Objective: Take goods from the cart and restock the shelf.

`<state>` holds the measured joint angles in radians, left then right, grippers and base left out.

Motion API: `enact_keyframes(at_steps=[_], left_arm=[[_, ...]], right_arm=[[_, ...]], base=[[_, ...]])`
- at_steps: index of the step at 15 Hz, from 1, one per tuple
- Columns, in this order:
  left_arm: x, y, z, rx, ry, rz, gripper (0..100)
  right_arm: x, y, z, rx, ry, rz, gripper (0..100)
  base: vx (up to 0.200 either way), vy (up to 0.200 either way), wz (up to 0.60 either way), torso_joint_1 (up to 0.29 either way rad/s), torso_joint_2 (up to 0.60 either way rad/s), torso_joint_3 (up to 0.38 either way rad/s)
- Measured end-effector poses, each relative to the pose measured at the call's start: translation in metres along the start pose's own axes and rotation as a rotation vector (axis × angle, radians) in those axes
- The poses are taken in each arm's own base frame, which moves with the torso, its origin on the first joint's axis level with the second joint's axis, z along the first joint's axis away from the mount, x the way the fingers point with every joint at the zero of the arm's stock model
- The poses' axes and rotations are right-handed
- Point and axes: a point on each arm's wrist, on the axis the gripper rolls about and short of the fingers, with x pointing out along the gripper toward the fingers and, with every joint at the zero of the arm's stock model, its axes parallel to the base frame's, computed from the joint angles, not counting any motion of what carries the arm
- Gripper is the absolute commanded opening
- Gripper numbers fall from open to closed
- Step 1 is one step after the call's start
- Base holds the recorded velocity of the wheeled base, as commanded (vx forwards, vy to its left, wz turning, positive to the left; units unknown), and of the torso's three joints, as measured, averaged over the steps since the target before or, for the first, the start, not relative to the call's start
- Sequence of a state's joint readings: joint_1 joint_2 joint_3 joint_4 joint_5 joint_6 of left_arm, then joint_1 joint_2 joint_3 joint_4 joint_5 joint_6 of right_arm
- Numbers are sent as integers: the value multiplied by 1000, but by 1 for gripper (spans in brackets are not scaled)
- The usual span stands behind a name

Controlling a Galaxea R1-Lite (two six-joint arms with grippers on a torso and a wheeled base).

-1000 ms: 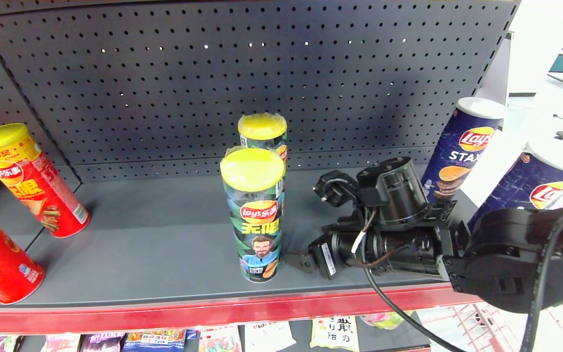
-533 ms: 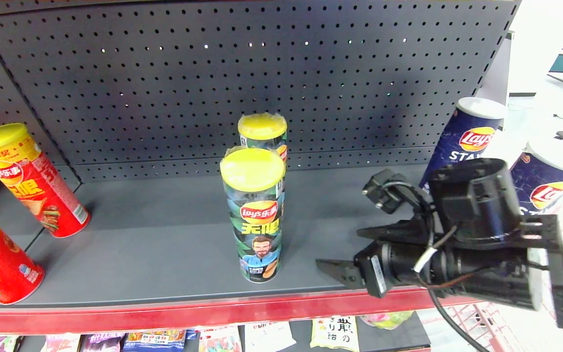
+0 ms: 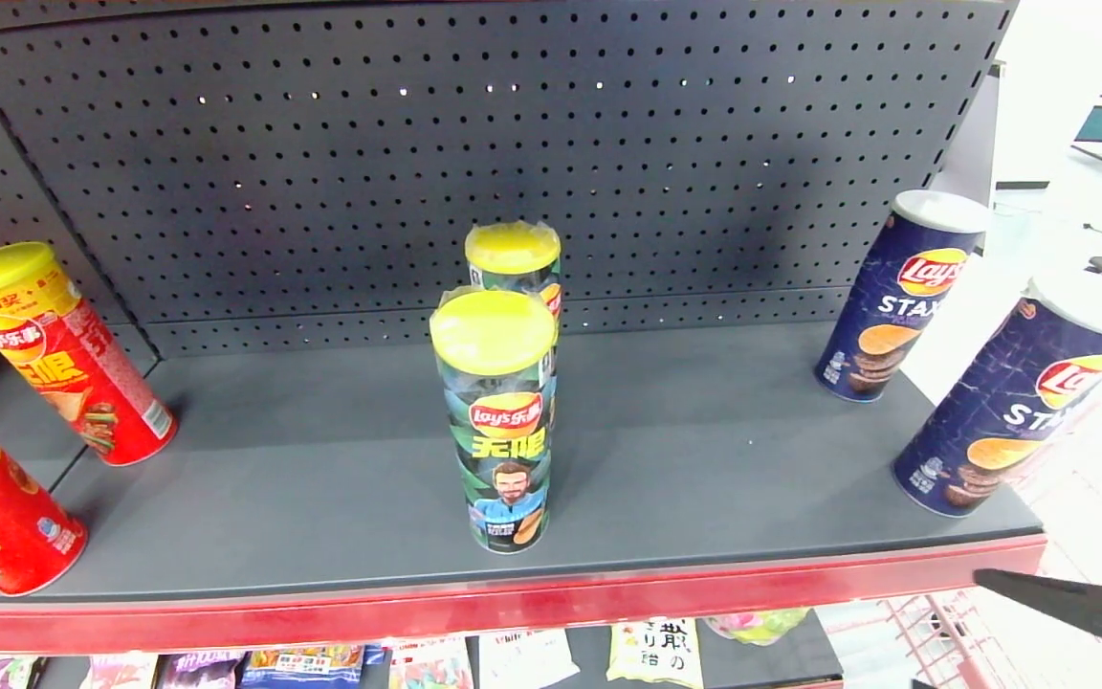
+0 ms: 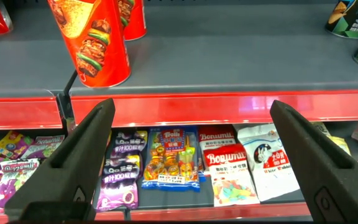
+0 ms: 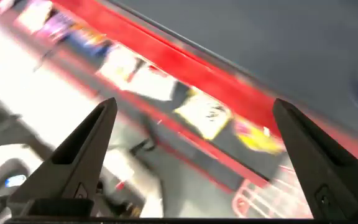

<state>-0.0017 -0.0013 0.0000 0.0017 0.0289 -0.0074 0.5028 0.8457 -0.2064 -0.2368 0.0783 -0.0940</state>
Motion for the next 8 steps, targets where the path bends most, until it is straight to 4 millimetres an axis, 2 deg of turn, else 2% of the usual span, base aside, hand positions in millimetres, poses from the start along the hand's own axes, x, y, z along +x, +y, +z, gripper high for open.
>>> enact_keyframes(at_steps=[2,4,6,8], left_arm=[[0,0,0,0,0,0,100],[0,0,0,0,0,0,100],[0,0,0,0,0,0,100],[0,0,0,0,0,1,100]], right_arm=[[-27,-3,-29,39,-86,-151,100],[-45,5,-56,65,-151,-255,100],[-54,14,-73,73,-220,-295,100],[-59,20,-83,132,-299,-375,100]], base=[[0,0,0,0,0,0],[0,0,0,0,0,0],[0,0,0,0,0,0],[0,0,0,0,0,0]])
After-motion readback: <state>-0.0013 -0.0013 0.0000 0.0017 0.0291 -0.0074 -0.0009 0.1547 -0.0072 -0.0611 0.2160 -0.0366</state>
